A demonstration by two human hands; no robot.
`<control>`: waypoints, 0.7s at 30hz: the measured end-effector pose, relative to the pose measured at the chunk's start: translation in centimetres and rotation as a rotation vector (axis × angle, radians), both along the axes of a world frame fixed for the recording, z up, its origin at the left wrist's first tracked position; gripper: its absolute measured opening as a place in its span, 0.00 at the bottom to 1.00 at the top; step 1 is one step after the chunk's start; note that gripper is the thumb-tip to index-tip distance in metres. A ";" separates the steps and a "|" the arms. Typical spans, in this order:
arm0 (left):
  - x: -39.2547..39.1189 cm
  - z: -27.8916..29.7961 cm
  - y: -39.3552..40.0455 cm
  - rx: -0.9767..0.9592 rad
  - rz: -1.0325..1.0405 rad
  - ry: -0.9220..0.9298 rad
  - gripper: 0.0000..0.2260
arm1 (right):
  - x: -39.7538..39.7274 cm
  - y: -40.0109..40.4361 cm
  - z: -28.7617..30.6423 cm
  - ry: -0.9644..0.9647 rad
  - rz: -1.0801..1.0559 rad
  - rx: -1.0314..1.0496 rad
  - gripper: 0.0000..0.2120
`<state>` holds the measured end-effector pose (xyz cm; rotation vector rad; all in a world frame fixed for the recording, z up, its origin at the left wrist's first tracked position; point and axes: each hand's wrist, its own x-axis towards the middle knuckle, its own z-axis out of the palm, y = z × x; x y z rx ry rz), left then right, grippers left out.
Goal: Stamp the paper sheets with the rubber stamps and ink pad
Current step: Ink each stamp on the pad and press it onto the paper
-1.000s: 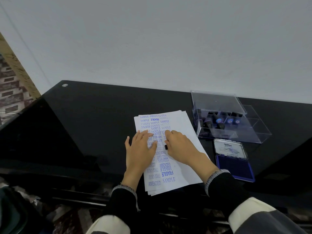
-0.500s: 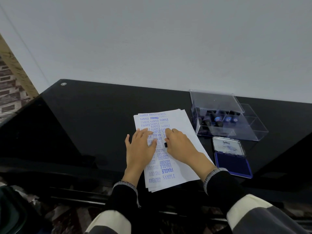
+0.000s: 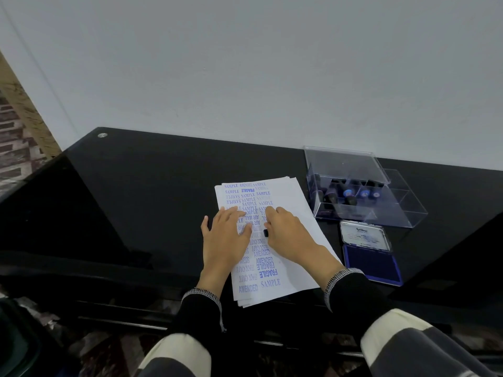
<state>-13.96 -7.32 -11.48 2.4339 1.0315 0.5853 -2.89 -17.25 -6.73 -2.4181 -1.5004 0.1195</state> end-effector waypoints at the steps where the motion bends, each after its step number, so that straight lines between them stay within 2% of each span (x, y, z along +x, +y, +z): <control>1: 0.0 0.0 0.0 0.000 0.000 0.000 0.17 | -0.1 0.0 -0.1 -0.002 -0.006 0.005 0.03; 5: 0.0 0.0 0.0 0.001 0.000 -0.004 0.17 | -0.2 0.0 -0.4 -0.008 -0.020 0.005 0.08; 9: -0.1 0.0 -0.1 0.013 0.004 0.004 0.17 | -0.1 0.1 -0.1 0.001 -0.017 -0.016 0.03; 12: -0.1 -0.1 -0.1 0.022 0.003 0.004 0.17 | 0.2 0.3 0.1 0.017 -0.006 -0.038 0.07; 21: -0.1 0.0 -0.2 0.020 0.001 0.007 0.17 | 0.0 0.1 0.0 -0.016 -0.009 -0.020 0.05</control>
